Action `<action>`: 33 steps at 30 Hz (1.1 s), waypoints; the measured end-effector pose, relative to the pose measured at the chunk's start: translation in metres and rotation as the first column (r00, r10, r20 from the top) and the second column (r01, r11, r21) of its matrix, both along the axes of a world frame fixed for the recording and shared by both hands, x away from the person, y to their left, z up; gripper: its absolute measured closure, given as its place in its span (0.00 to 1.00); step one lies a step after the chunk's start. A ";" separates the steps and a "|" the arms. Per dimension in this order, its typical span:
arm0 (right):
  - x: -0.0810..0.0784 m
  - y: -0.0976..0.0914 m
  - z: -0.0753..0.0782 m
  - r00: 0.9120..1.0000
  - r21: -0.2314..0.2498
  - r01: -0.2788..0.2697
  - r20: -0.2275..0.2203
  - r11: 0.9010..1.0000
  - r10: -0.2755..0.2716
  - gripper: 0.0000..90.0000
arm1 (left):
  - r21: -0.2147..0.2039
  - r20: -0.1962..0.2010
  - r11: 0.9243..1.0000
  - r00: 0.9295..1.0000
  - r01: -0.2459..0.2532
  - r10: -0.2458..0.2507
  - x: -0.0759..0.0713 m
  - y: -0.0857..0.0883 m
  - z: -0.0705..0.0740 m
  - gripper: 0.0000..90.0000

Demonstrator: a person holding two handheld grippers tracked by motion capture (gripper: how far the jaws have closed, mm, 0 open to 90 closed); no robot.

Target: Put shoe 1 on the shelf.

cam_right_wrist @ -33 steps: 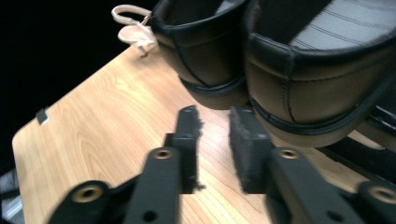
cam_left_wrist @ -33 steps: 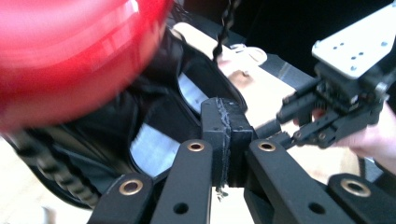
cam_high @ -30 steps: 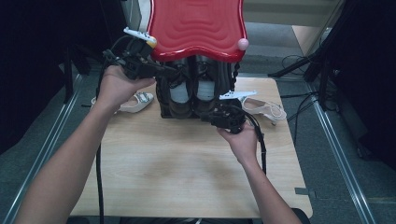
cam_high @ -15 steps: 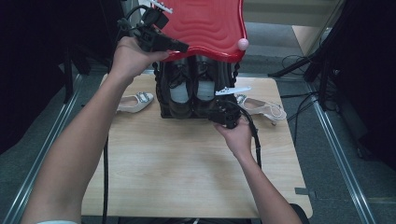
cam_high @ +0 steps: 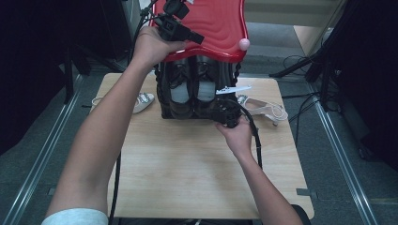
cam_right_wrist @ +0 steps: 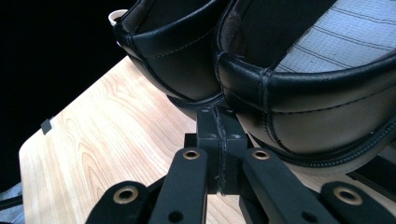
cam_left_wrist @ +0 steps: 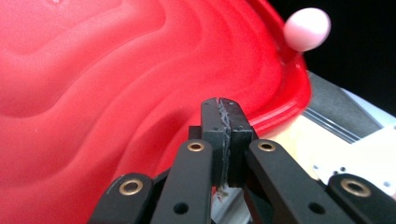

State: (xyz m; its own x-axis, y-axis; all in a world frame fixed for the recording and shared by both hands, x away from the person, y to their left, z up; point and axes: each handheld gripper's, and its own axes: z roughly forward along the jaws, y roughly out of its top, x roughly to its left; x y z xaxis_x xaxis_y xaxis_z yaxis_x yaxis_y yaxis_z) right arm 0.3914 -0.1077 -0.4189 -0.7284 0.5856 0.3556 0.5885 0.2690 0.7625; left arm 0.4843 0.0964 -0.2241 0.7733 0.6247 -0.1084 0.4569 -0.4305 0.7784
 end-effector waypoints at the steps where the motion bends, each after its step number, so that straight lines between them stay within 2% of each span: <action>1: 0.000 0.000 0.000 1.000 0.000 0.000 0.000 1.000 0.000 1.00 | 0.000 0.000 1.000 1.000 0.000 0.000 0.000 0.000 0.000 1.00; 4: 0.001 -0.001 0.001 1.000 -0.001 -0.002 0.001 1.000 0.002 1.00 | 0.016 -0.006 1.000 1.000 -0.007 0.007 0.003 -0.002 -0.004 1.00; 9: 0.002 -0.001 0.003 1.000 -0.009 -0.001 0.009 1.000 0.001 1.00 | -0.003 -0.007 1.000 1.000 -0.013 0.013 0.006 -0.002 -0.008 1.00; 13: 0.005 -0.004 0.004 1.000 0.010 0.009 0.012 1.000 -0.009 1.00 | -0.006 -0.004 1.000 1.000 -0.011 0.011 0.006 -0.002 -0.008 1.00; 18: 0.008 -0.005 0.006 1.000 0.000 0.020 0.015 1.000 -0.020 1.00 | -0.011 -0.005 1.000 1.000 -0.010 0.010 0.005 -0.002 -0.009 1.00; 24: 0.013 -0.010 0.008 0.998 -0.006 0.052 0.029 0.999 -0.052 1.00 | -0.011 -0.006 1.000 1.000 -0.005 0.005 0.006 -0.001 -0.009 1.00; 33: 0.025 -0.025 0.010 0.993 0.020 0.109 0.051 0.994 -0.110 1.00 | -0.014 -0.003 1.000 1.000 -0.009 0.009 0.005 -0.002 -0.009 1.00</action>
State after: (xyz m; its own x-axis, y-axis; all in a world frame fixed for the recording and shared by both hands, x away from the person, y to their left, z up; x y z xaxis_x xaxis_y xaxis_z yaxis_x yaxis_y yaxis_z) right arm 0.4161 -0.1324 -0.4091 -0.6783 0.6565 0.3299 0.5730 0.1916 0.7968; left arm 0.4897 0.0946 -0.2336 0.7676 0.6297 -0.1193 0.4627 -0.4156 0.7831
